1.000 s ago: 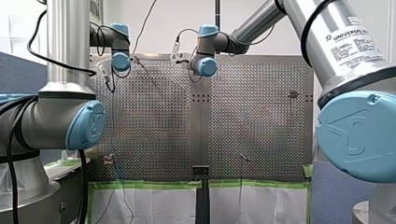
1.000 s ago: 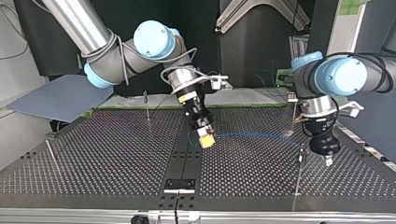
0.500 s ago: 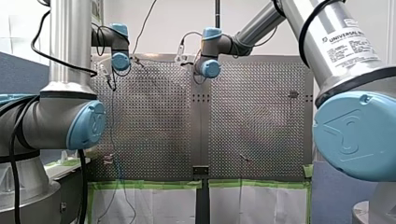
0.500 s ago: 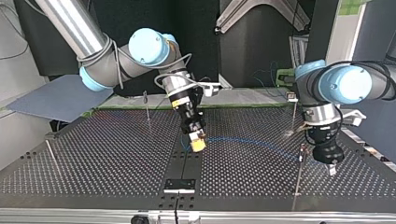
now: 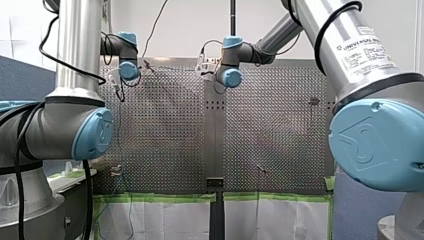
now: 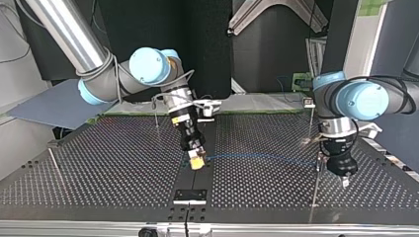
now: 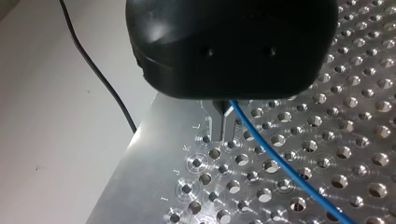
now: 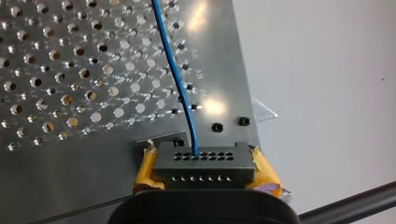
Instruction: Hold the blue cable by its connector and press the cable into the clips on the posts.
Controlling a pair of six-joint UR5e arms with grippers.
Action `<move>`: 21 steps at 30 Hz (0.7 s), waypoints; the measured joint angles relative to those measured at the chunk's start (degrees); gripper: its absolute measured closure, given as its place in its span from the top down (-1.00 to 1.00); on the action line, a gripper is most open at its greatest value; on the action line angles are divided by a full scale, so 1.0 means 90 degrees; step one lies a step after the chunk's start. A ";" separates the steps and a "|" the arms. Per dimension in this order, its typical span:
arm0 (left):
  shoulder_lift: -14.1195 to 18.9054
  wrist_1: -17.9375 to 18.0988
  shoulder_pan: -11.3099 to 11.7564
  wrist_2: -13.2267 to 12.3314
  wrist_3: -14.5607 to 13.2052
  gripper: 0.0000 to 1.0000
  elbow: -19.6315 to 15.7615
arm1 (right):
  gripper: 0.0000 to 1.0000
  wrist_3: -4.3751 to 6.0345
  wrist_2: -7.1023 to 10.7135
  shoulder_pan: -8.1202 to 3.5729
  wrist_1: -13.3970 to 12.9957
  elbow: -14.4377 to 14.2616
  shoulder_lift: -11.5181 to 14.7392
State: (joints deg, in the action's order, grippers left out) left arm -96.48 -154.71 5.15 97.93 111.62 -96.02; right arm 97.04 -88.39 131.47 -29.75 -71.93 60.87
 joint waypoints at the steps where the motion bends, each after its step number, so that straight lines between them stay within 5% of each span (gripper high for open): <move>1: -0.0005 0.0003 0.0004 -0.0017 0.0000 -1.00 0.0008 | -1.00 0.0000 0.0008 -0.0012 0.0021 0.0046 -0.0039; 17: -0.0023 0.0238 0.0184 -0.0418 0.0348 -1.00 0.0030 | -1.00 0.0097 0.0292 -0.0108 0.0402 0.0859 -0.0419; 18: -0.0022 0.0247 0.0193 -0.0456 0.0385 -0.70 0.0029 | -1.00 0.0095 0.0299 -0.0108 0.0419 0.0879 -0.0422; 21: -0.0022 0.0254 0.0201 -0.0520 0.0464 -0.40 0.0028 | -1.00 0.0088 0.0334 -0.0110 0.0457 0.0899 -0.0426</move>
State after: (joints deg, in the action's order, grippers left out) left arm -96.68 -152.43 6.96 93.25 115.79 -95.77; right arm 97.83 -85.39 130.48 -25.63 -63.84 57.04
